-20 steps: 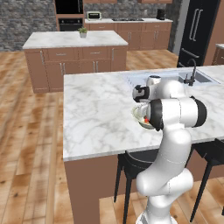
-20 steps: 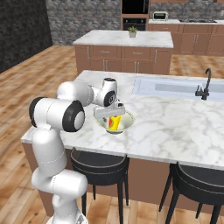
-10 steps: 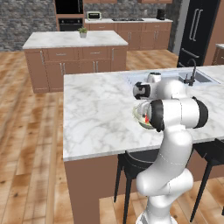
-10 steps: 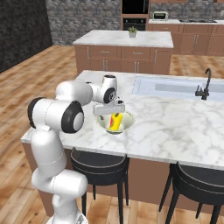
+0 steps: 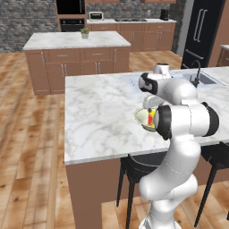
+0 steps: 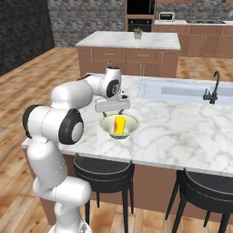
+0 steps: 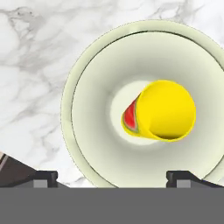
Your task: Place the cup inside the bowl on the dining table and move the bowl to any counter.
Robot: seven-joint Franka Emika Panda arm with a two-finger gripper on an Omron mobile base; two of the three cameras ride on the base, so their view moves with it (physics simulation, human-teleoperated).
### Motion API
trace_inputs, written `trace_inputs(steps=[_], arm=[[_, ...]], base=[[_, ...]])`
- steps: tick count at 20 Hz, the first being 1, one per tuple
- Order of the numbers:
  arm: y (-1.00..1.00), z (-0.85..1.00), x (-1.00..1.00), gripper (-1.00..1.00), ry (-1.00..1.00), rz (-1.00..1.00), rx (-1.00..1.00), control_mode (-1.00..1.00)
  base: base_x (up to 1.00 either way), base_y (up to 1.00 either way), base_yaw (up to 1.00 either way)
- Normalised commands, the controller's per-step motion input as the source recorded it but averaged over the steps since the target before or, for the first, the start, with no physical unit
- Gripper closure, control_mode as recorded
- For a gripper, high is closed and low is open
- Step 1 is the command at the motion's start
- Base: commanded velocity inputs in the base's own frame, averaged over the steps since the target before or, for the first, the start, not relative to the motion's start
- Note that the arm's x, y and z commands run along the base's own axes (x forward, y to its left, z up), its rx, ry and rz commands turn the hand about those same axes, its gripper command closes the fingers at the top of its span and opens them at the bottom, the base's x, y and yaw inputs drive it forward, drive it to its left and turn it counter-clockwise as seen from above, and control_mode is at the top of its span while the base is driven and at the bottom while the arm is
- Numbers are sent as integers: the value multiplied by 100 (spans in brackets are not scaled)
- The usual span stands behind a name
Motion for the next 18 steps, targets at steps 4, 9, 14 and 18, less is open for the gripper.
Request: trace_inputs(steps=[4, 9, 14, 18], arm=[[-19, 28, -13, -100, 0, -14, 0, -100], [-35, 2, -10, -100, 0, -20, 0, -100], [-37, 0, 0, -100, 5, -22, 0, -100], [-38, 0, 0, -100, 4, -26, 1, -100]], base=[[0, 0, 0], [0, 0, 0], [0, 0, 0], [0, 0, 0]])
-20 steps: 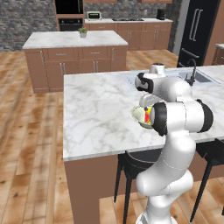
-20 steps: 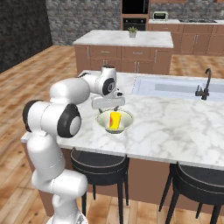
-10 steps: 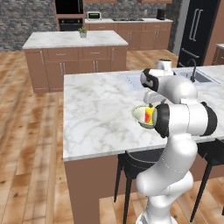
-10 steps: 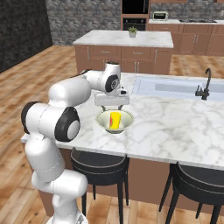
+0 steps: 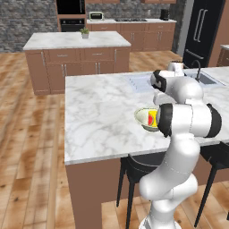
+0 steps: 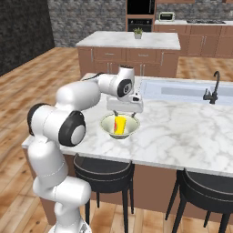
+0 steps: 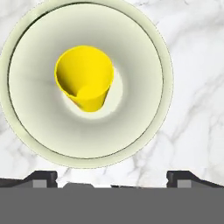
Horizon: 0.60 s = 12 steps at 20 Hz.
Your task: Place the cup inside the bowl on the dining table and move the bowl to any counter.
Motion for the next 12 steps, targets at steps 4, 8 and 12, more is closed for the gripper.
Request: trace_inputs(steps=[4, 8, 12], arm=[[-42, 0, 0, -100, 0, -29, 8, -100], [-34, 0, -3, -100, 0, -28, 16, -100], [-32, 0, -4, -100, 0, -24, 28, -100]], base=[[0, 0, 0], [0, 0, 0], [0, 0, 0]])
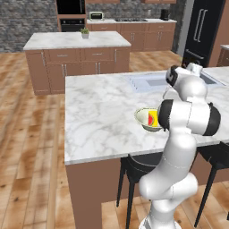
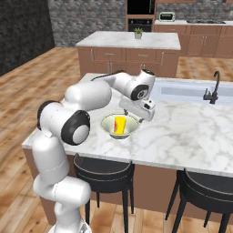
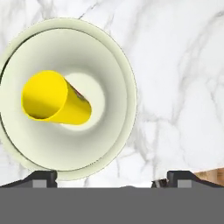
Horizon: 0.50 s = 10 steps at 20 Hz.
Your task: Place the cup inside the bowl on the dining table and move the bowl to any counter.
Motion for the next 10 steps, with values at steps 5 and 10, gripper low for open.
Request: trace_inputs(steps=[5, 10], arm=[[-27, -7, 0, -100, -1, -19, 27, -100], [-15, -12, 0, -100, 0, -10, 20, -100]], base=[[0, 0, 0], [0, 0, 0]])
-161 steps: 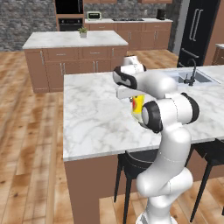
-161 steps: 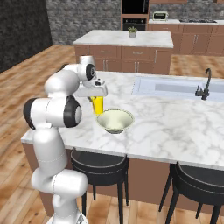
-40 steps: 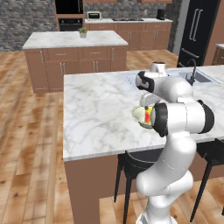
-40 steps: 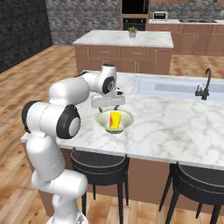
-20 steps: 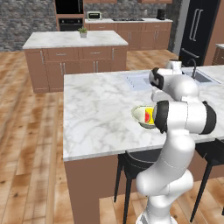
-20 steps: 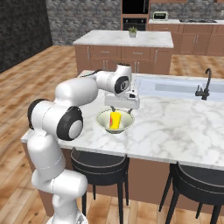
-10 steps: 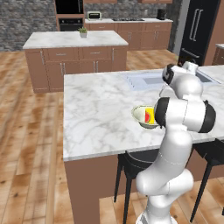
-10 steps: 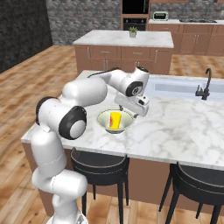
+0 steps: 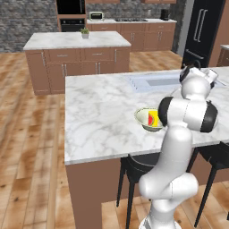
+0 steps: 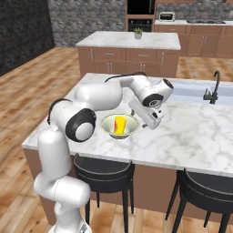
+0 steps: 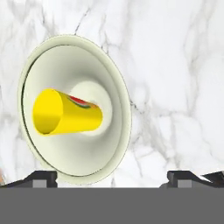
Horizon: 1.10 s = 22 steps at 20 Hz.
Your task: Place the cup inside the bowl on the dining table and move the bowl to any counter.
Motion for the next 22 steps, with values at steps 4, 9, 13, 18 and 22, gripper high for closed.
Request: trace_inputs(steps=[4, 9, 13, 18, 22], arm=[[0, -11, 1, -100, 0, -1, 7, -100], [0, -27, 15, -100, 0, 0, 3, -100], [0, -24, 23, -100, 0, 0, 2, -100], [0, -21, 27, -100, 0, 0, 2, -100], [0, -5, 40, -100, 0, 0, 2, -100]], base=[[0, 0, 0], [0, 0, 0], [0, 0, 0], [0, 0, 0], [0, 0, 0]])
